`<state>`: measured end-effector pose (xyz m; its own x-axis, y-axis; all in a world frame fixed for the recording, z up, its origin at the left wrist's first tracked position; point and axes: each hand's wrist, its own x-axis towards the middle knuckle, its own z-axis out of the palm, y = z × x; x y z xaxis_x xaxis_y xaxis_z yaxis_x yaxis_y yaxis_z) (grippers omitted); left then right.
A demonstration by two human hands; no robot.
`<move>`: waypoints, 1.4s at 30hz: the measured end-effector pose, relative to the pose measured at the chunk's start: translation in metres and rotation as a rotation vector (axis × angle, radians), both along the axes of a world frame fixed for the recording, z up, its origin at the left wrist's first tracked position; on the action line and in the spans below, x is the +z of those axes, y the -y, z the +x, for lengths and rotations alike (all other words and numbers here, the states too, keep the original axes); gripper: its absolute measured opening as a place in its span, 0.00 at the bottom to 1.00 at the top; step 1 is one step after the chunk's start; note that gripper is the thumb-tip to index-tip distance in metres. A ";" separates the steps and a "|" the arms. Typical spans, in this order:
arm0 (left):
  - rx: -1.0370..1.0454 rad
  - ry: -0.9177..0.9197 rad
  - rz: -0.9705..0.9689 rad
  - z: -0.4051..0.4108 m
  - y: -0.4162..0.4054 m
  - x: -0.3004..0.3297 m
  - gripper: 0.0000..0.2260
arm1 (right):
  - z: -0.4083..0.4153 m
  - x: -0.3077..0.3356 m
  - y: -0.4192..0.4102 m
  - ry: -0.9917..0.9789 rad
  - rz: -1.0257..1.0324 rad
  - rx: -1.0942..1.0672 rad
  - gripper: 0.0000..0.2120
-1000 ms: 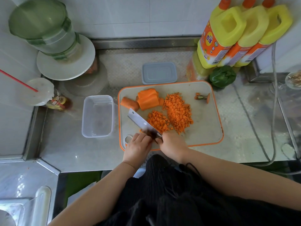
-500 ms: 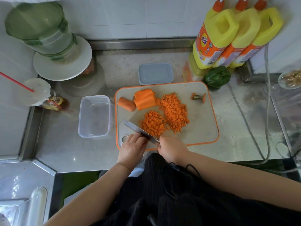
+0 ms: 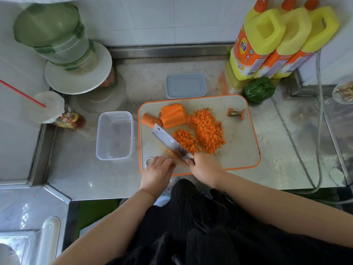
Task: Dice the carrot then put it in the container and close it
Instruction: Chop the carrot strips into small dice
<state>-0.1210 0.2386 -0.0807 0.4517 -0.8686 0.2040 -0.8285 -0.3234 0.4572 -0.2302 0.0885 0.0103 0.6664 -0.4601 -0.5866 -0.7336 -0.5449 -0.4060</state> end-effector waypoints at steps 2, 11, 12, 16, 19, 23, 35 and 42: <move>0.010 -0.005 0.024 -0.001 0.001 0.002 0.10 | -0.002 0.002 -0.002 -0.009 -0.013 0.047 0.13; 0.023 -0.025 0.100 -0.005 0.003 0.006 0.09 | -0.005 -0.003 -0.008 -0.017 -0.028 0.149 0.12; 0.018 -0.025 0.103 -0.005 0.003 0.007 0.05 | -0.005 -0.004 -0.009 -0.017 -0.030 0.144 0.12; 0.019 -0.062 0.116 -0.004 0.005 0.004 0.06 | -0.002 -0.009 -0.014 -0.050 -0.020 0.095 0.12; 0.022 -0.053 0.110 -0.003 0.004 0.003 0.02 | 0.003 -0.009 -0.012 -0.043 0.016 0.057 0.12; 0.007 -0.035 0.072 -0.003 0.008 0.012 0.10 | 0.002 -0.004 0.001 -0.015 0.019 -0.058 0.15; 0.058 -0.120 0.088 0.003 0.043 0.056 0.23 | -0.017 0.018 0.033 0.165 0.185 -0.357 0.20; 0.060 -0.086 0.031 0.005 0.054 0.072 0.09 | -0.028 0.018 0.038 0.236 0.168 -0.373 0.20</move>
